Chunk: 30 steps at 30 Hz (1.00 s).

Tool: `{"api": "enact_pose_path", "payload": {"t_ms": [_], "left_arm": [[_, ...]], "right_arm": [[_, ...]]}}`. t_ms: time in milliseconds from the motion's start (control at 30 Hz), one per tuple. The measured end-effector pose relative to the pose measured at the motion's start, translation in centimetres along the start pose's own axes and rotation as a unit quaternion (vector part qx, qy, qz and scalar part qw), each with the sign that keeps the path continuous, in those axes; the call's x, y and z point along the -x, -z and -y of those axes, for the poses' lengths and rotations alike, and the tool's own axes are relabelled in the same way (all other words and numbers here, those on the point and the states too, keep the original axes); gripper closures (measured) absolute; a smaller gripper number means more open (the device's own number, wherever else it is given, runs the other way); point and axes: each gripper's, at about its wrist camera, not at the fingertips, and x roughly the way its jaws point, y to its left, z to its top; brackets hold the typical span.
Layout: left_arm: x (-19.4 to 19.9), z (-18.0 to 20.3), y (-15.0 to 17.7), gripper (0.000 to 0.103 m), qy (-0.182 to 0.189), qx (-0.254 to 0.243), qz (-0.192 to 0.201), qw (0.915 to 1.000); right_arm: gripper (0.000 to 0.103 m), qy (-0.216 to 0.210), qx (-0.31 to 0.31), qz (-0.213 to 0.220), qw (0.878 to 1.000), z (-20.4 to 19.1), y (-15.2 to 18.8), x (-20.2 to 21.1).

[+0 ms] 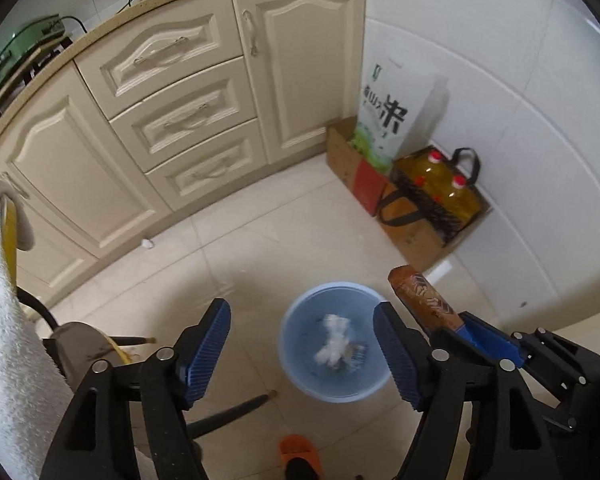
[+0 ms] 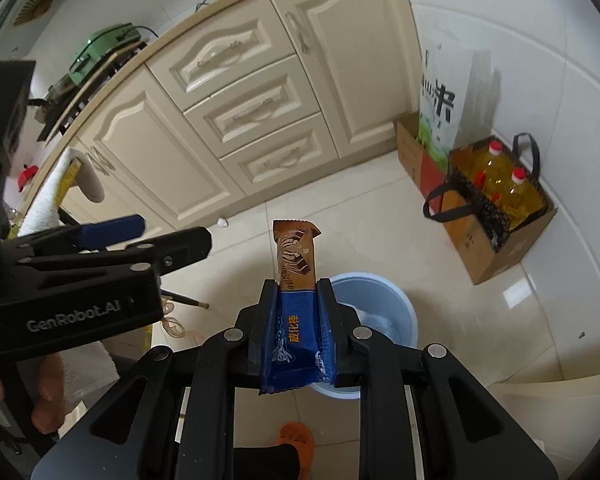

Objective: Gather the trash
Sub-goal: 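Carry both items to the blue bin and release them inside, then move both open tools back over the table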

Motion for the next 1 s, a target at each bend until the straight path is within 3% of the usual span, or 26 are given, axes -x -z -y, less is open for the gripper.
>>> {"api": "enact_pose_path", "payload": {"t_ms": [167,333,567,767,1000], "left_arm": [[-0.6,1.0,0.4,0.033,-0.022,0.003,0.001,0.9997],[0.9,1.2,1.6,0.033,-0.021,0.011,0.006,0.9997],[4.6,1.3,3.4,0.031,-0.010,0.000,0.019,0.9998],[10.1,0.2,5.6,0.031,0.004,-0.003,0.049,0.9988],[19.9,-4.6,10.9,0.023,0.013,0.019,0.122,0.9923]], "right_arm": [[0.084,-0.003,-0.001,-0.008,1.000,-0.1,0.0,-1.4],[0.078,0.016,-0.013,-0.017,1.000,-0.1,-0.4,-2.0],[0.063,0.028,-0.014,-0.004,0.999,-0.9,-0.4,0.3],[0.061,0.036,-0.004,0.019,0.999,-3.1,-0.3,4.5],[0.053,0.018,0.043,0.062,0.997,-9.4,0.3,9.7]]}}
